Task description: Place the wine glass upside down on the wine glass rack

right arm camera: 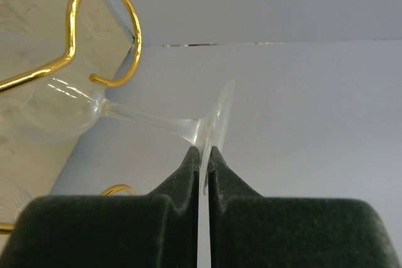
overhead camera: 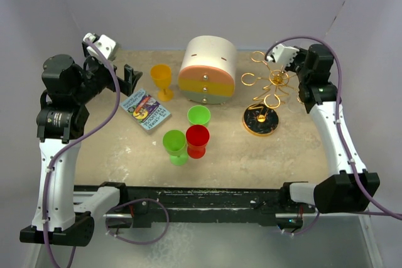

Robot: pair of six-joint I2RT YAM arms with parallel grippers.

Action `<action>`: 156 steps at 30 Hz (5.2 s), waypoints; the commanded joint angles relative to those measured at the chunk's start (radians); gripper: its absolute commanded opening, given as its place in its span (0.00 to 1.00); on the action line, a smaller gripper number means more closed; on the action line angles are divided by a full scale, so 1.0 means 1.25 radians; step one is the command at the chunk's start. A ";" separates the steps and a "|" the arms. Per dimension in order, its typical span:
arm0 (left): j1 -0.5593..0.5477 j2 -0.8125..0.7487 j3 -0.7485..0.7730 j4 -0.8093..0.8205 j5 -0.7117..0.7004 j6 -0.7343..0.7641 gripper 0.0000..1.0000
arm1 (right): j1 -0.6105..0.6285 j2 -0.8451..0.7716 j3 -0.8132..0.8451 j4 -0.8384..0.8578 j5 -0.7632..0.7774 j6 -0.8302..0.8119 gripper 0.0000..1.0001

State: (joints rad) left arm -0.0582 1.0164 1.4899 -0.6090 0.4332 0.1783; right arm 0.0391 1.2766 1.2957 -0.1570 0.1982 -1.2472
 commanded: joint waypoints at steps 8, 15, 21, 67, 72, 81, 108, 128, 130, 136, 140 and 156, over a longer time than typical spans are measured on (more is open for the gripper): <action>0.010 -0.015 -0.005 0.035 0.014 0.006 0.99 | 0.004 0.009 0.091 -0.028 -0.096 -0.072 0.00; 0.011 -0.018 -0.007 0.035 0.017 0.006 0.99 | 0.004 0.014 0.113 -0.089 -0.164 -0.074 0.00; 0.011 -0.018 -0.009 0.035 0.020 0.007 0.99 | 0.004 0.020 0.121 -0.106 -0.195 -0.077 0.00; 0.012 -0.027 -0.005 0.033 0.041 0.009 0.99 | 0.040 0.048 0.182 -0.175 -0.155 -0.064 0.00; 0.012 -0.027 -0.006 0.032 0.041 0.009 0.99 | 0.042 0.055 0.185 -0.167 -0.154 -0.060 0.00; 0.012 -0.025 -0.007 0.034 0.041 0.010 0.99 | 0.047 0.072 0.206 -0.159 -0.155 -0.039 0.00; 0.012 -0.023 -0.005 0.033 0.046 0.011 0.99 | 0.062 0.131 0.247 -0.169 -0.106 -0.021 0.00; 0.013 -0.030 -0.019 0.033 0.045 0.014 0.99 | 0.062 0.143 0.223 -0.166 -0.085 -0.014 0.05; 0.013 -0.030 -0.019 0.034 0.045 0.015 0.99 | 0.062 0.144 0.223 -0.171 -0.088 -0.010 0.05; 0.013 -0.030 -0.022 0.036 0.045 0.015 0.99 | 0.062 0.148 0.215 -0.180 -0.092 0.006 0.07; 0.013 -0.031 -0.022 0.037 0.045 0.014 0.99 | 0.062 0.149 0.211 -0.186 -0.098 0.013 0.08; 0.014 -0.034 -0.026 0.038 0.045 0.016 0.99 | 0.062 0.151 0.196 -0.182 -0.101 0.012 0.17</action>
State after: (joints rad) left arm -0.0517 0.9897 1.4609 -0.6079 0.4694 0.1799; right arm 0.1131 1.4803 1.5402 -0.4191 0.0650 -1.2469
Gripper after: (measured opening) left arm 0.991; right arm 0.159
